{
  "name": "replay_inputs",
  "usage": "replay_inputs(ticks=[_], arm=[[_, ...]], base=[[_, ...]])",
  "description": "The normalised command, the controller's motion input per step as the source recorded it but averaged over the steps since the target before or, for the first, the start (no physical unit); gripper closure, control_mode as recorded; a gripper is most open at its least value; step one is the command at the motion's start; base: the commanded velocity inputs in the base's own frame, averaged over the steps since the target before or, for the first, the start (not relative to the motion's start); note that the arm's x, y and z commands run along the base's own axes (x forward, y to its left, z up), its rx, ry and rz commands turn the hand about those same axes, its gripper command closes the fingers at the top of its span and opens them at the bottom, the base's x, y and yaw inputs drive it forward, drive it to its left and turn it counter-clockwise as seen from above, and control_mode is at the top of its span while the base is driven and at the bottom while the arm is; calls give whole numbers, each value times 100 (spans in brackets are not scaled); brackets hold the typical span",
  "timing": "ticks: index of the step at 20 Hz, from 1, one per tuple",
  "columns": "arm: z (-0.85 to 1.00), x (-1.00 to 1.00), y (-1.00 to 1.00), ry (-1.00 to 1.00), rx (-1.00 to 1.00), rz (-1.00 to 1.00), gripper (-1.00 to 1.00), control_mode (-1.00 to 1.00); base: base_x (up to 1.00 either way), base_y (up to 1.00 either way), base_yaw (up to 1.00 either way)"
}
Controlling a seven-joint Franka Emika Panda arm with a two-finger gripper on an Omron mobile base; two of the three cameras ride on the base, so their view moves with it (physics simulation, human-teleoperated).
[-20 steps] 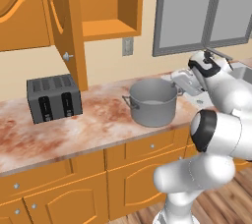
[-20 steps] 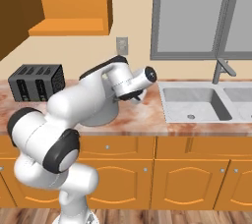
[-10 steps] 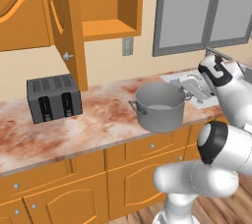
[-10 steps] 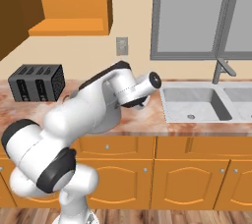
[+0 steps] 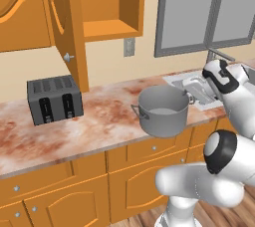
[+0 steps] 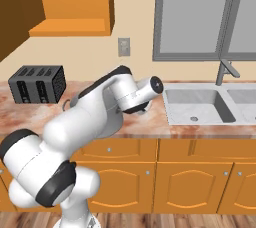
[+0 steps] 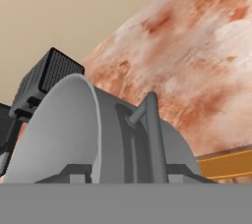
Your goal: Pick the kettle from the cabinet and place it on a stove burner. Then pick the pot from the counter and place it on another stove burner. Finally, turn both burners on.
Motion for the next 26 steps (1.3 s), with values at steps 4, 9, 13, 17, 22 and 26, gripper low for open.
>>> replay_inputs(ticks=[4, 9, 13, 17, 22, 26], arm=[[0, 0, 0, 0, 0, 0, 100, -100], [0, -2, -3, -1, 0, -1, 100, 100], [0, 0, 0, 0, 0, 0, 100, 100], [0, 0, 0, 0, 0, 0, 100, 100], [0, 0, 0, 0, 0, 0, 100, 100], [0, 0, 0, 0, 0, 0, 100, 100]], base=[[0, 0, 0], [-14, -21, -10], [-22, -51, -24], [-20, -57, -26], [-18, -54, -28], [-12, -48, -30]])
